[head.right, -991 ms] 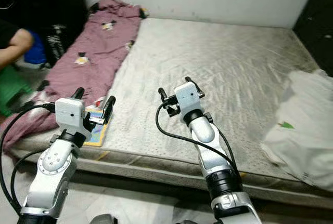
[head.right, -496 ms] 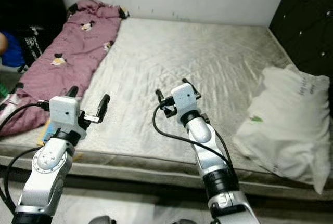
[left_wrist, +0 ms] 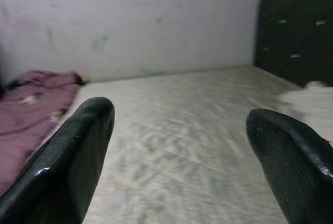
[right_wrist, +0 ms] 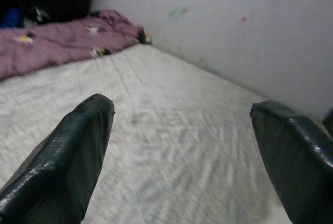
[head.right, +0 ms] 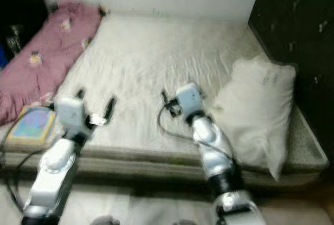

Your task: Clean up the room

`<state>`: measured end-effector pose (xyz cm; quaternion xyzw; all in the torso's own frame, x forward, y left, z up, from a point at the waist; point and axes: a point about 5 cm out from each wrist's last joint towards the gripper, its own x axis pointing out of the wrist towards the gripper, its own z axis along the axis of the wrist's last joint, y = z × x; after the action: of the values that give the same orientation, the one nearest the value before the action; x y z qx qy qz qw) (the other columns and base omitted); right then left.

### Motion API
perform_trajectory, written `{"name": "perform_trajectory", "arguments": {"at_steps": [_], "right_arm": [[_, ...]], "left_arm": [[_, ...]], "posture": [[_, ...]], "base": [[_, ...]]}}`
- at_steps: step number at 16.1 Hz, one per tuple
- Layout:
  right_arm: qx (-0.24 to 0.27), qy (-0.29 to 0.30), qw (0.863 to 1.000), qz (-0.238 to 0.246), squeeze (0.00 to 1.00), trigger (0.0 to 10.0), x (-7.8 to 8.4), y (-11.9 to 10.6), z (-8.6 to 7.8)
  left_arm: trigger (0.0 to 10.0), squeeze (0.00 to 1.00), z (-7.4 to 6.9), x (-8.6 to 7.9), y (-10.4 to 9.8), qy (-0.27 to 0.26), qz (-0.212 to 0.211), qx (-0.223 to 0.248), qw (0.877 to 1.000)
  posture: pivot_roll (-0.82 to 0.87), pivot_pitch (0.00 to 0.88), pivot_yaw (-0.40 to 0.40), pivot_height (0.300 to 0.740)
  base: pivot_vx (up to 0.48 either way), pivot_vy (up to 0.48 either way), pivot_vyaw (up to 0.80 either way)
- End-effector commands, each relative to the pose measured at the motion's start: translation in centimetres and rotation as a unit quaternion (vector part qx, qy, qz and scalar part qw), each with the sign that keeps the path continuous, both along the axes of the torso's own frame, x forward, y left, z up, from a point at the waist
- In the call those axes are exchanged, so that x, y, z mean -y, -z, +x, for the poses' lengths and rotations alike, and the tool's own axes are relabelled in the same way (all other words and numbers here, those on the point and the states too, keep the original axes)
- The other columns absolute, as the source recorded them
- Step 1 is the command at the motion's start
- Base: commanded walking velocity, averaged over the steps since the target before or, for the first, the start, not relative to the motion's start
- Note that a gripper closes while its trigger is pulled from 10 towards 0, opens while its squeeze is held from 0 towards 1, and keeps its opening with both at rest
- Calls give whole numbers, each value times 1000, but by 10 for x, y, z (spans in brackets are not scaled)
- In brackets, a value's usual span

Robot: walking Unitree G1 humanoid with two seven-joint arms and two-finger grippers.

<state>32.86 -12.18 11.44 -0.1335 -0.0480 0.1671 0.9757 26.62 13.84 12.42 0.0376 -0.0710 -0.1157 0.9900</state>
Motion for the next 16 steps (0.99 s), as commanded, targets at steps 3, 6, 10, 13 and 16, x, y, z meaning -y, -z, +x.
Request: {"name": "perform_trajectory", "arguments": {"at_steps": [3, 6, 10, 13, 16], "right_arm": [[6, -3, 1000, 8, 0, 10000, -5, -3, 1], [6, -2, 1000, 8, 0, 10000, -5, -3, 1], [6, -4, 1000, 7, 0, 10000, -5, -2, 2], [6, -6, 1000, 8, 0, 10000, -6, -2, 1], [6, -6, 1000, 7, 0, 10000, -6, -1, 1]], "left_arm": [[10000, 0, 0, -4, -5, 4, 4, 13, 1000], [10000, 0, 0, -5, -5, 6, 4, 14, 1000], [10000, 0, 0, -4, -4, 10, 6, 14, 1000], [10000, 0, -1, -4, -3, 11, 8, 12, 1000], [10000, 0, 0, -5, 2, 6, 11, -4, 1000]], "posture": [[29, 0, -18, 740], [30, 0, -18, 740], [32, 0, -18, 740], [33, 0, -16, 740], [32, 0, -14, 740]], "base": [[280, 0, 0], [365, 0, 0], [393, 0, 0], [415, 0, 0], [133, 0, 0]]}}
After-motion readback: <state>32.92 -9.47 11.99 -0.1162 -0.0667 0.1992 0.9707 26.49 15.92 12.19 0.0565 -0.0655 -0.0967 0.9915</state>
